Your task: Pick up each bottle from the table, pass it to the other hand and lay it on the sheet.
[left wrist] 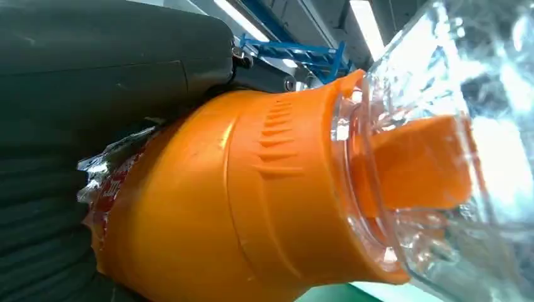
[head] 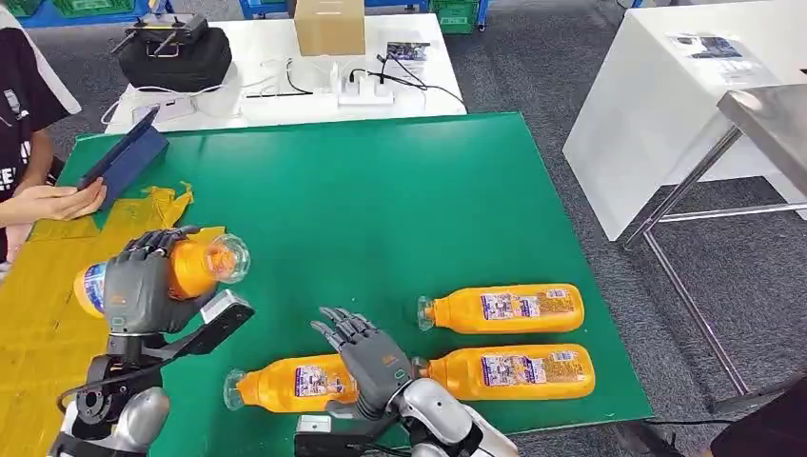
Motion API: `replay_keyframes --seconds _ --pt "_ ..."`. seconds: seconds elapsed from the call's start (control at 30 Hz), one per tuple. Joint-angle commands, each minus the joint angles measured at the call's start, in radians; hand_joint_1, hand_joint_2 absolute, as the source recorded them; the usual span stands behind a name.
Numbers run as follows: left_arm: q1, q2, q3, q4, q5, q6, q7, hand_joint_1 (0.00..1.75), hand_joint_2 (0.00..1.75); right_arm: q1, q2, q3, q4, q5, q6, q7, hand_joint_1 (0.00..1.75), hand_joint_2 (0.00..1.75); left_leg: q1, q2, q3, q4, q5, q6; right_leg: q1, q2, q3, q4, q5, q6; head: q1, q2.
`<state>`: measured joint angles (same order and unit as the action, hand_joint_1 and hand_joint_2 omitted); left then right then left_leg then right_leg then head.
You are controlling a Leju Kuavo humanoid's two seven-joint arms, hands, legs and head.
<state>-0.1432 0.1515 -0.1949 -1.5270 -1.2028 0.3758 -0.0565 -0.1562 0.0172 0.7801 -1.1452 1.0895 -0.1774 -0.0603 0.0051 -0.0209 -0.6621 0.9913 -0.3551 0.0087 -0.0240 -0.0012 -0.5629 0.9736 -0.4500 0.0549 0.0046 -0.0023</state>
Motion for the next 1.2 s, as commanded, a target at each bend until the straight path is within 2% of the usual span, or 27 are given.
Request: replay_keyframes --seconds 0.03,0.13,0.27,0.4,0.53,0.63,0.83,0.97,1.0,1.03,1.07,1.1,1.13,1.17,1.2 --pt "-0.09 0.045 0.008 0.105 -0.135 -0.027 0.088 1.75 1.75 -0.012 -0.059 0.069 0.004 0.036 0.048 0.046 0.0 1.75 0.001 0.0 0.002 0.0 -0.001 0.0 0.001 -0.001 0.003 0.0 -0.001 -0.002 0.0 0.0" --pt "-0.184 0.071 -0.04 0.231 -0.238 -0.103 0.127 1.75 1.75 -0.023 -0.085 0.114 0.028 0.043 0.072 0.055 0.0 1.75 0.002 -0.002 0.003 0.001 -0.001 -0.001 0.002 -0.003 0.004 0.0 -0.002 -0.003 0.0 0.0" --pt "-0.295 0.041 -0.129 0.451 -0.353 -0.183 0.192 1.75 1.75 -0.04 -0.091 0.152 0.008 0.019 0.091 0.038 0.0 1.75 0.001 -0.004 0.003 -0.001 0.001 -0.001 0.001 -0.006 0.003 -0.001 -0.001 -0.002 0.0 0.0" --pt "-0.355 -0.002 -0.206 0.699 -0.355 -0.226 0.235 1.75 1.75 -0.089 -0.079 0.196 0.085 0.099 0.12 0.144 0.0 1.75 0.0 -0.003 0.005 -0.001 0.001 0.0 0.001 -0.004 0.005 -0.001 -0.001 -0.002 0.0 0.0" --pt "-0.374 -0.033 -0.217 0.852 -0.339 -0.206 0.264 1.75 1.75 -0.123 -0.051 0.21 0.201 0.178 0.119 0.21 0.0 1.75 0.0 0.001 0.006 -0.002 0.0 0.0 0.001 -0.001 0.012 -0.003 0.001 -0.002 0.0 0.0" --pt "-0.415 -0.05 -0.225 0.943 -0.343 -0.228 0.28 1.75 1.75 -0.148 -0.031 0.218 0.271 0.184 0.136 0.207 0.0 1.75 0.001 0.0 0.006 0.0 0.001 0.001 0.002 -0.002 0.014 -0.002 0.002 -0.004 0.0 0.0" --pt "-0.466 -0.092 -0.195 1.044 -0.31 -0.258 0.301 1.75 1.75 -0.178 -0.005 0.225 0.359 0.193 0.143 0.207 0.0 1.75 0.002 0.001 0.004 0.0 0.002 0.001 0.002 -0.002 0.001 -0.001 0.003 -0.004 0.0 0.0" --pt "-0.475 -0.102 -0.178 1.077 -0.297 -0.27 0.328 1.75 1.75 -0.183 0.008 0.216 0.386 0.199 0.132 0.226 0.0 1.75 0.001 0.002 0.009 -0.001 0.002 0.0 0.002 0.0 0.006 -0.001 0.003 -0.004 0.0 0.0" --pt "-0.487 -0.115 -0.175 1.084 -0.296 -0.278 0.345 1.61 1.75 -0.199 0.032 0.215 0.395 0.205 0.129 0.231 0.0 1.75 0.002 0.001 0.01 -0.001 0.003 -0.001 0.002 -0.001 0.007 -0.001 0.003 -0.005 0.0 0.0" --pt "-0.493 -0.122 -0.171 1.086 -0.293 -0.294 0.358 0.19 1.75 -0.205 0.045 0.211 0.391 0.212 0.137 0.249 0.16 1.75 0.001 0.001 0.012 -0.001 0.003 -0.001 0.002 -0.001 0.008 -0.001 0.002 -0.005 0.0 0.0" --pt "-0.494 -0.123 -0.168 1.082 -0.292 -0.306 0.372 0.0 1.75 -0.21 0.052 0.204 0.382 0.213 0.145 0.255 0.47 1.75 0.002 0.002 0.011 0.0 0.003 -0.001 0.003 -0.001 0.008 -0.001 0.003 -0.006 0.0 0.0" --pt "-0.489 -0.124 -0.161 1.069 -0.292 -0.278 0.393 0.0 1.75 -0.208 0.054 0.193 0.376 0.217 0.151 0.268 0.59 1.75 0.002 0.001 0.012 0.0 0.004 -0.002 0.002 -0.001 0.008 0.0 0.003 -0.006 0.0 0.0" --pt "-0.489 -0.124 -0.161 1.069 -0.292 -0.278 0.393 0.0 1.75 -0.208 0.054 0.193 0.376 0.217 0.151 0.268 1.1 1.75 0.002 0.002 0.012 0.0 0.004 -0.002 0.002 0.0 0.007 0.0 0.003 -0.006 0.0 0.0" --pt "-0.491 -0.13 -0.151 1.062 -0.284 -0.268 0.398 0.0 1.75 -0.208 0.05 0.187 0.374 0.216 0.154 0.269 1.1 1.75 0.002 0.001 0.011 -0.001 0.005 -0.002 0.002 -0.001 0.007 0.0 0.004 -0.007 0.0 0.0" --pt "-0.492 -0.131 -0.147 1.06 -0.281 -0.266 0.399 0.0 1.75 -0.207 0.049 0.183 0.374 0.216 0.157 0.269 1.45 1.75 0.002 0.001 0.011 -0.001 0.006 -0.002 0.003 -0.001 0.007 0.0 0.005 -0.008 0.0 0.0"
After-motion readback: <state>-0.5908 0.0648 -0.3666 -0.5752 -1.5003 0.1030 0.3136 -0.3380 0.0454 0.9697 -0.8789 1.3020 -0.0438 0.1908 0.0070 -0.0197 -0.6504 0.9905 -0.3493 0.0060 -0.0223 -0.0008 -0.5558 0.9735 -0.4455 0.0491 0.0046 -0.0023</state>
